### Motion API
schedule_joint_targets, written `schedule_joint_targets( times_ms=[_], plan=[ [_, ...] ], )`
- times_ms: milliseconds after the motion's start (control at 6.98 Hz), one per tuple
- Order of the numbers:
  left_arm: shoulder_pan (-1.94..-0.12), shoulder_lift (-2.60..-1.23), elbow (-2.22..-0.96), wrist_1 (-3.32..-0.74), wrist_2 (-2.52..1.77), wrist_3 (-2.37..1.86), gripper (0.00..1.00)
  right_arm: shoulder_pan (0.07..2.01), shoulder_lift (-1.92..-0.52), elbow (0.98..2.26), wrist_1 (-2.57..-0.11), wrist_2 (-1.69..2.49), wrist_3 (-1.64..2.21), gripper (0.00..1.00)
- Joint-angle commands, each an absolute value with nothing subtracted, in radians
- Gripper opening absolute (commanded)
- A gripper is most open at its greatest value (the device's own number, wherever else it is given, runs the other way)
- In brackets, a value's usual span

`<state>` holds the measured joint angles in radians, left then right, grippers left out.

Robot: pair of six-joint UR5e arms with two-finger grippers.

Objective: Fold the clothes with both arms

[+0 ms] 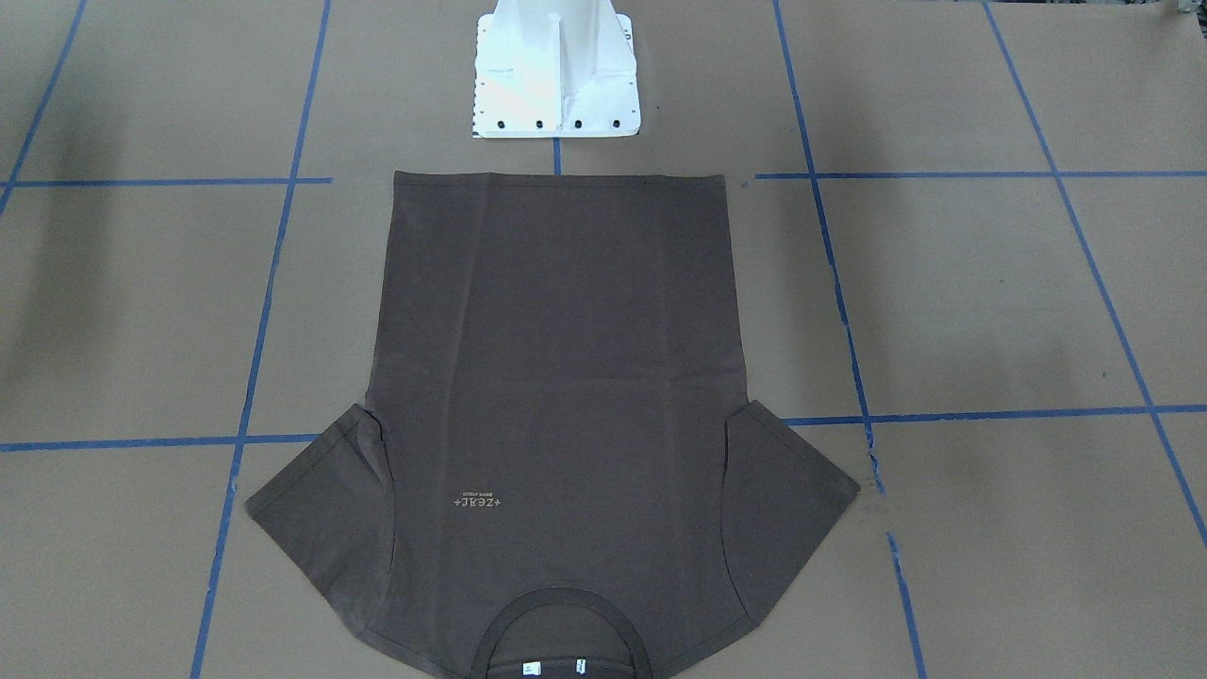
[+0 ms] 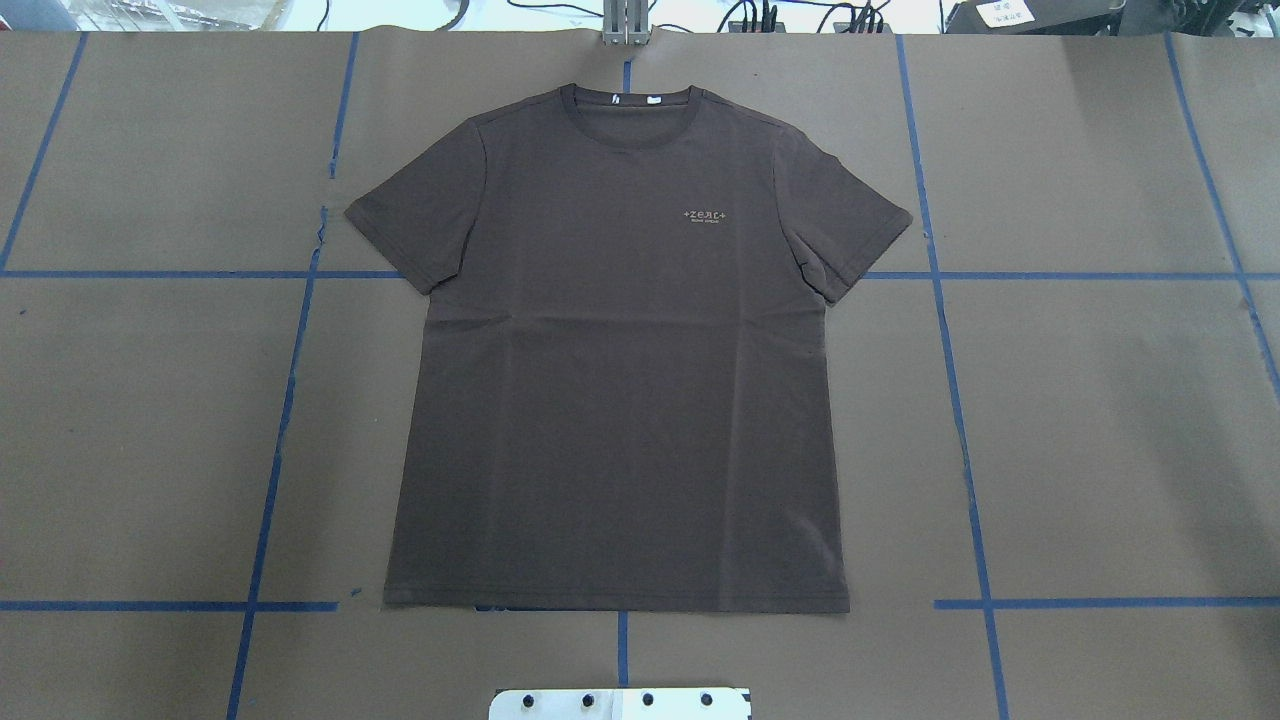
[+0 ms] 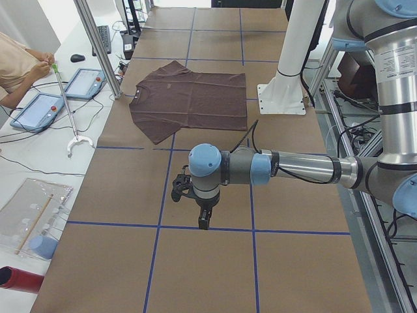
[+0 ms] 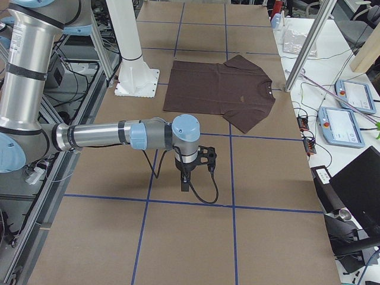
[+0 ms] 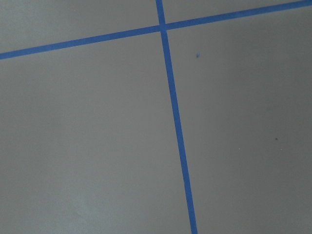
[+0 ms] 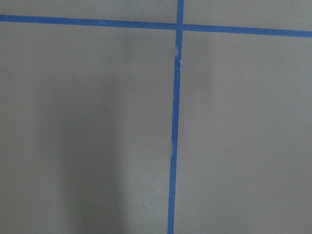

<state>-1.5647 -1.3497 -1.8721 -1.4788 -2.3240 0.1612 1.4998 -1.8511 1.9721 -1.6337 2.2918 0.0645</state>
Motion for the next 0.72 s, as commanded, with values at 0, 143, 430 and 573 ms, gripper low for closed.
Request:
schedule_joint_targets(
  times_ms=[0, 143, 430, 573],
  plan=[
    [-1.565, -1.351, -1.882, -1.477, -2.324, 0.161, 1.00, 1.499, -1.848, 1.977, -1.634, 2.290, 0.063, 1.00],
    [-1.565, -1.351, -1.894, -1.479, -2.324, 0.163, 1.00, 1.499, -1.845, 1.974, -1.635, 2.290, 0.067, 1.00],
    [-1.565, -1.365, -1.917, -1.541, -2.325, 0.172, 1.00, 1.499, -1.776, 1.983, -1.593, 2.313, 0.080, 1.00],
    [-1.565, -1.380, -1.924, -1.618, -2.329, 0.167, 1.00, 1.499, -1.726, 1.979, -1.530, 2.306, 0.080, 1.00]
  ],
)
